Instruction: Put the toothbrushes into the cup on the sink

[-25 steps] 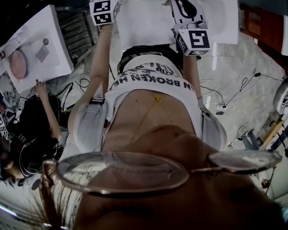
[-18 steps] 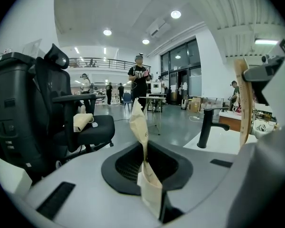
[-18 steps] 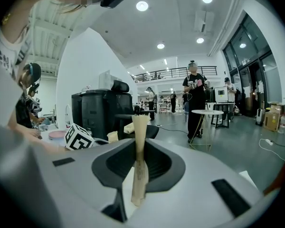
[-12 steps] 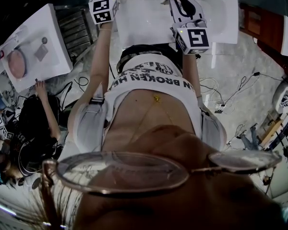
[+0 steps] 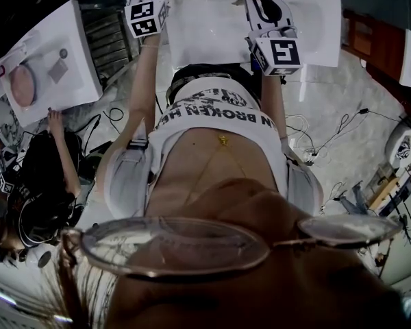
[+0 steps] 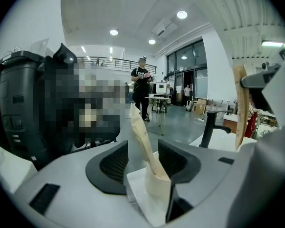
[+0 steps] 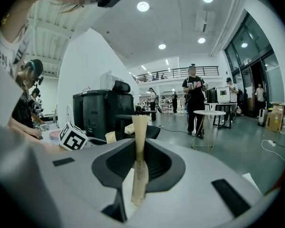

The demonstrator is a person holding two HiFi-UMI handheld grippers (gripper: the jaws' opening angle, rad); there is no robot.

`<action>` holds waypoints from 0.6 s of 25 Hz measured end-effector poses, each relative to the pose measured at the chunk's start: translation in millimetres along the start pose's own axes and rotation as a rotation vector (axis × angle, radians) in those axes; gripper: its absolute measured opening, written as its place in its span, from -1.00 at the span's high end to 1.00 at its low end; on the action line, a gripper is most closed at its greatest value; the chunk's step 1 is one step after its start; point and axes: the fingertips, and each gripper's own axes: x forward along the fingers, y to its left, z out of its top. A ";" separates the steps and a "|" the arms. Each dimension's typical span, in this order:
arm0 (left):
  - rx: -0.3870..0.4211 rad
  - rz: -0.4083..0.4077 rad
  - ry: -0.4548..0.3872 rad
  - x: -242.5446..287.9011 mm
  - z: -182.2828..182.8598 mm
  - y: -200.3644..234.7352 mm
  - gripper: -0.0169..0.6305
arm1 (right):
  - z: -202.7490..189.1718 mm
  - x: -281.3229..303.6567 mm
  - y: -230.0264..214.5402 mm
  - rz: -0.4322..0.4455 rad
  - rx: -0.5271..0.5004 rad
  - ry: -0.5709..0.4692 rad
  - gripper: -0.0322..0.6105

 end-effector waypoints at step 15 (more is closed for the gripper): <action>-0.087 0.032 0.011 -49.9 -14.2 -4.9 0.85 | 8.3 23.0 -0.9 0.043 -0.020 -0.032 0.71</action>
